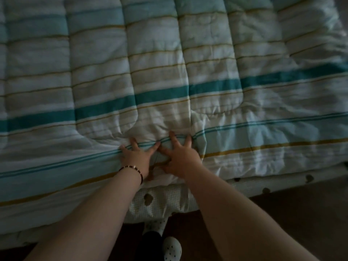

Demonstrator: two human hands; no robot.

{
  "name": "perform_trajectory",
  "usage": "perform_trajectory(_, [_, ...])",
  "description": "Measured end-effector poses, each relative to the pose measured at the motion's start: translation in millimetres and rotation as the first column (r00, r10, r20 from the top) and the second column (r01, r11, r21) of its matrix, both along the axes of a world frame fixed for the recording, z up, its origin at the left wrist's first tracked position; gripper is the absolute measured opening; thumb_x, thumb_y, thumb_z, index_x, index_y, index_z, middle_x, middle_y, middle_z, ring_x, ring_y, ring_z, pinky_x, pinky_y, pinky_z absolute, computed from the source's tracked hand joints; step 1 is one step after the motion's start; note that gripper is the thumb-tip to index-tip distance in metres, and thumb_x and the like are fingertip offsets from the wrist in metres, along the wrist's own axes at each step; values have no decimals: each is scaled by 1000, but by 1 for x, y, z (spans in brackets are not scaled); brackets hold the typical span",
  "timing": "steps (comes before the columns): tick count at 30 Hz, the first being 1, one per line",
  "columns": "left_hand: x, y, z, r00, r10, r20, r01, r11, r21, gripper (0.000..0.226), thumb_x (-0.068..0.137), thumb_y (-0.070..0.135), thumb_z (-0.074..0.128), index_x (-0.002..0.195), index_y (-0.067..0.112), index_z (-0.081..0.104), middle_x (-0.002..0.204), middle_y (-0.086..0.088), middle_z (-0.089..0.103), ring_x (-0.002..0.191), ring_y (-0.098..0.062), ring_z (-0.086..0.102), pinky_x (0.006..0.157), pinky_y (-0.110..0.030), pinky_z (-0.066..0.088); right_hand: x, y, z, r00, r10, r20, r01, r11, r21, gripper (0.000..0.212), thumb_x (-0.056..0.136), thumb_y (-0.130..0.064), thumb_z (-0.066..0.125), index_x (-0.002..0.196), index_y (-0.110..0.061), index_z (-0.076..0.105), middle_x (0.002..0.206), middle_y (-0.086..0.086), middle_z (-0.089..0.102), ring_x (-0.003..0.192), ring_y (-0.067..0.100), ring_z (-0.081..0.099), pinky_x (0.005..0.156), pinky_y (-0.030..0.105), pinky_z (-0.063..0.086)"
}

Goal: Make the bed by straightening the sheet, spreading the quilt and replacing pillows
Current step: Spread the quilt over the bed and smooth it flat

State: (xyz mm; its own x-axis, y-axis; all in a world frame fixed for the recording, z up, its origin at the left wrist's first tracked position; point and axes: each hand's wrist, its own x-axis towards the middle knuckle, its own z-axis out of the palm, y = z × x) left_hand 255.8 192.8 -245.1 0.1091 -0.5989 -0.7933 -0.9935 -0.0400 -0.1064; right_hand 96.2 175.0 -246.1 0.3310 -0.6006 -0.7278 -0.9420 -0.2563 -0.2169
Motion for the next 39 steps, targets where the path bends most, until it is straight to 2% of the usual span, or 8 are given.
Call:
perform_trajectory(4, [0, -26, 19, 982, -181, -51, 184, 980, 69, 94, 71, 61, 70, 144, 57, 11, 139, -22, 45, 121, -38, 50, 91, -39, 47, -10, -37, 18, 996, 91, 14, -92, 994, 58, 54, 93, -58, 45, 145, -48, 36, 161, -1, 27, 138, 46, 33, 105, 48, 41])
perform_trajectory(6, [-8, -42, 32, 966, -244, -82, 235, 967, -100, 52, 80, 54, 60, 128, 37, 52, 117, -5, 64, 104, -28, 62, 79, -32, 50, -23, -59, 26, 998, 30, 55, -31, 1000, 7, 45, 95, -43, 46, 139, -39, 47, 141, 4, 55, 123, 35, 55, 97, 41, 46])
perform_trajectory(8, [-26, -69, 37, 968, -238, -81, 200, 925, -323, 32, 89, 38, 54, 117, 24, 62, 126, -6, 59, 109, -28, 59, 84, -36, 52, -52, -77, 24, 987, 131, 95, -112, 977, -179, 51, 96, -36, 46, 147, -38, 37, 144, 4, 53, 129, 31, 51, 104, 45, 39])
perform_trajectory(11, [-54, -93, 25, 959, -175, -225, 76, 916, -393, 74, 86, 45, 65, 149, 34, 28, 161, -8, 9, 145, -36, 15, 113, -46, 31, -89, -74, 9, 966, 259, 3, -250, 934, -256, 77, 95, -53, 49, 153, -49, 0, 165, -6, -13, 150, 37, -14, 106, 78, -5])
perform_trajectory(13, [-96, -112, 9, 960, -101, -260, 35, 969, -246, 100, 79, 55, 69, 153, 38, 2, 162, -4, -11, 147, -38, -10, 119, -52, 15, -129, -88, -5, 983, 184, -11, -182, 964, -193, 92, 86, -70, 50, 145, -58, -20, 157, -13, -34, 141, 40, -33, 98, 82, -12])
perform_trajectory(22, [-293, -148, -27, 980, -14, -201, -35, 970, -240, 124, 64, 80, 62, 141, 48, -30, 154, -9, -34, 138, -51, -24, 104, -77, 8, -305, -187, -24, 923, 380, -67, -381, 873, -305, 90, 79, -86, 36, 149, -55, -11, 161, -16, -25, 148, 35, -23, 96, 81, -16])
perform_trajectory(31, [-510, -166, -23, 936, -246, -253, 191, 956, -224, 119, 77, 57, 64, 137, 36, -37, 156, 4, -32, 132, -59, -27, 99, -79, 1, -533, -215, -15, 956, 279, -91, -294, 918, -268, 78, 72, -85, 14, 143, -64, -12, 158, -16, -32, 144, 44, -28, 104, 77, -13])
perform_trajectory(39, [-542, -183, -24, 961, -211, -180, 172, 962, -210, 127, 72, 64, 63, 131, 36, -45, 150, 10, -40, 135, -58, -14, 101, -75, 9, -561, -235, -30, 953, 300, -43, -300, 911, -285, 78, 81, -84, 30, 144, -63, -10, 154, -17, -40, 145, 43, -25, 107, 76, -7])
